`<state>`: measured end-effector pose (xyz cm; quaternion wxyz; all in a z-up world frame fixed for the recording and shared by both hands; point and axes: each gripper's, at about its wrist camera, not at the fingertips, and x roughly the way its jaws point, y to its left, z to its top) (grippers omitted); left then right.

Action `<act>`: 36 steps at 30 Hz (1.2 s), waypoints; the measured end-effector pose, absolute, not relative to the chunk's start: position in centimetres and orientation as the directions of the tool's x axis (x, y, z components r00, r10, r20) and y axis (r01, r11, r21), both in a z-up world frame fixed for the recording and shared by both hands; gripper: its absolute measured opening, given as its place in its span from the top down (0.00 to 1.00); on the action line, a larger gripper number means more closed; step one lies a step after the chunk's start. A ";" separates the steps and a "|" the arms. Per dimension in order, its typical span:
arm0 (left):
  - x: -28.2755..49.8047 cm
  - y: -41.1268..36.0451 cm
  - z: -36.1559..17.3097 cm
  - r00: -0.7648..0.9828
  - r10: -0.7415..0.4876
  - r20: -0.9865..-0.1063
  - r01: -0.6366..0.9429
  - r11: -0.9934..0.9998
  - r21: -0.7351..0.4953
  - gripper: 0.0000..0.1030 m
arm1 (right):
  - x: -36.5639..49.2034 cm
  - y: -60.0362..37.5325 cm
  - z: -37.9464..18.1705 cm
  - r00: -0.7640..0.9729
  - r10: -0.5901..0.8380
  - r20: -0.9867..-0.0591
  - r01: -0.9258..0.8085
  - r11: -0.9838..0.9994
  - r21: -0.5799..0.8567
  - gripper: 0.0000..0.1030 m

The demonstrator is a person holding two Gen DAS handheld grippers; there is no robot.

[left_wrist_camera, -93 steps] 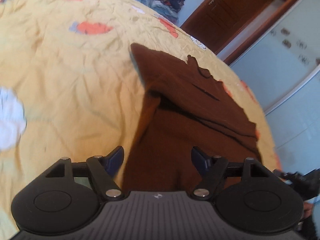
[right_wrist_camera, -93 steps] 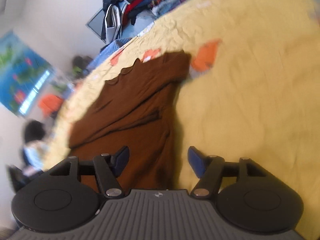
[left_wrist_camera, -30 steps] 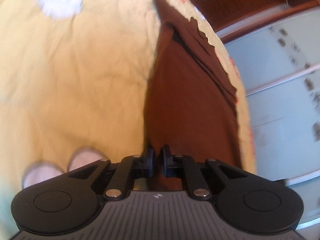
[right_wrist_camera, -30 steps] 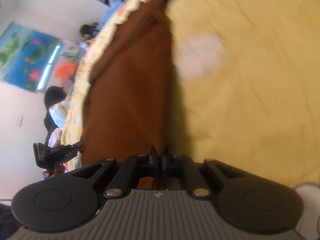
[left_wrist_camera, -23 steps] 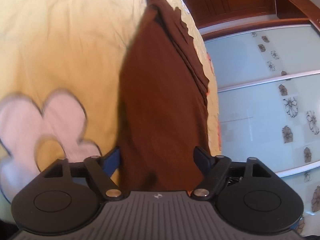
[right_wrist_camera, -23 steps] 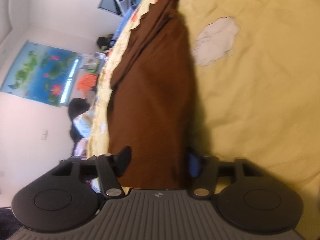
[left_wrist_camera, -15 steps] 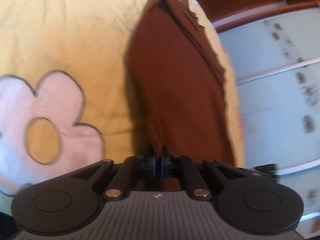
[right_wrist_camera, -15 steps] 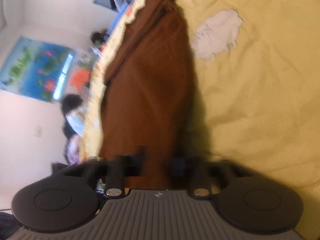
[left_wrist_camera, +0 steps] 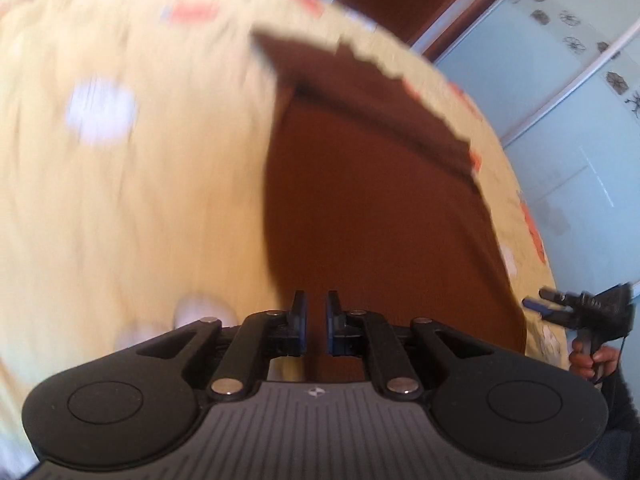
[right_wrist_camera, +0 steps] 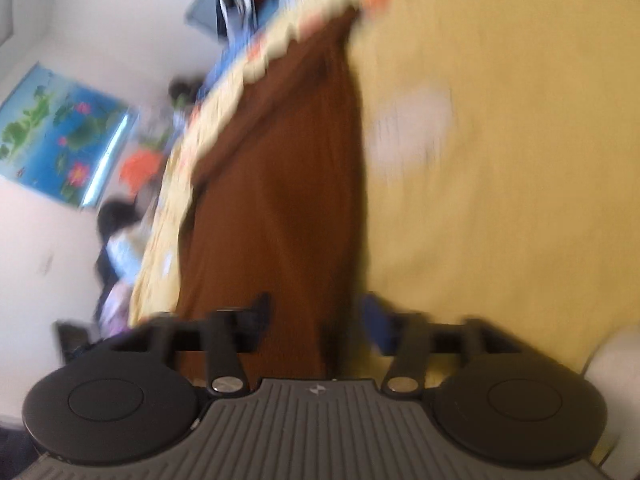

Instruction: Fold small clothes

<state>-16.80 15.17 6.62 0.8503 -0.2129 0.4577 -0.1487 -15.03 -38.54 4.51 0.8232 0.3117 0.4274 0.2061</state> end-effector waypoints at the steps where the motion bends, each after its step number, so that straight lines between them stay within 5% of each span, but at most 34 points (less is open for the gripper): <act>1: -15.9 14.7 7.5 0.564 -0.444 -0.696 0.071 0.866 -0.495 0.82 | -13.9 -37.8 5.7 0.591 0.555 -0.585 -0.090 0.767 0.636 0.41; 3: -13.9 12.4 8.6 0.641 -0.391 -0.661 0.110 0.898 -0.425 0.45 | -11.0 -35.2 7.3 0.656 0.482 -0.581 -0.148 0.836 0.528 0.41; 5: -11.6 8.3 8.5 0.728 -0.276 -0.627 0.117 0.952 -0.284 0.30 | -7.7 -32.0 7.6 0.686 0.455 -0.568 -0.206 0.870 0.448 0.40; 8: -8.0 3.5 5.9 0.746 -0.192 -0.638 0.111 0.980 -0.165 0.30 | -2.6 -27.3 6.1 0.688 0.427 -0.587 -0.266 0.901 0.344 0.29; 11: -6.2 1.7 2.2 0.704 -0.098 -0.704 0.084 0.995 -0.055 0.31 | 0.2 -24.3 3.6 0.679 0.310 -0.665 -0.243 0.950 0.195 0.29; 13: -8.0 1.9 0.7 0.768 -0.057 -0.638 0.132 0.989 0.070 0.28 | -0.5 -23.7 2.3 0.708 0.273 -0.652 -0.283 0.955 0.093 0.25; 15: -9.5 4.1 0.3 0.790 -0.076 -0.608 0.147 0.987 0.068 0.28 | -1.9 -24.4 1.2 0.738 0.204 -0.644 -0.284 0.959 -0.022 0.02; 18: -9.6 6.6 0.2 0.794 -0.080 -0.603 0.114 0.993 0.020 0.24 | -1.7 -26.0 1.2 0.728 0.209 -0.653 -0.278 0.961 -0.002 0.03; 23: -10.8 4.1 1.6 0.807 0.023 -0.591 0.087 0.984 0.157 0.25 | -1.7 -24.7 3.0 0.729 0.140 -0.670 -0.230 0.972 -0.048 0.06; 26: -13.1 2.6 3.6 0.837 -0.113 -0.536 0.161 0.986 0.043 0.24 | -4.6 -23.7 5.1 0.746 0.254 -0.616 -0.287 0.957 0.048 0.01; 29: -13.3 0.0 3.0 0.777 -0.212 -0.592 0.262 0.965 -0.002 0.24 | -5.5 -21.0 4.7 0.691 0.327 -0.644 -0.377 0.924 0.064 0.00; 32: -14.2 -0.8 0.9 0.734 -0.210 -0.646 0.316 0.947 0.051 0.24 | -5.7 -19.6 2.4 0.633 0.296 -0.716 -0.413 0.910 0.012 0.01; 36: -16.2 2.6 0.6 0.745 -0.206 -0.634 0.321 0.945 0.070 0.24 | -8.8 -23.3 1.9 0.660 0.307 -0.685 -0.433 0.901 -0.013 0.00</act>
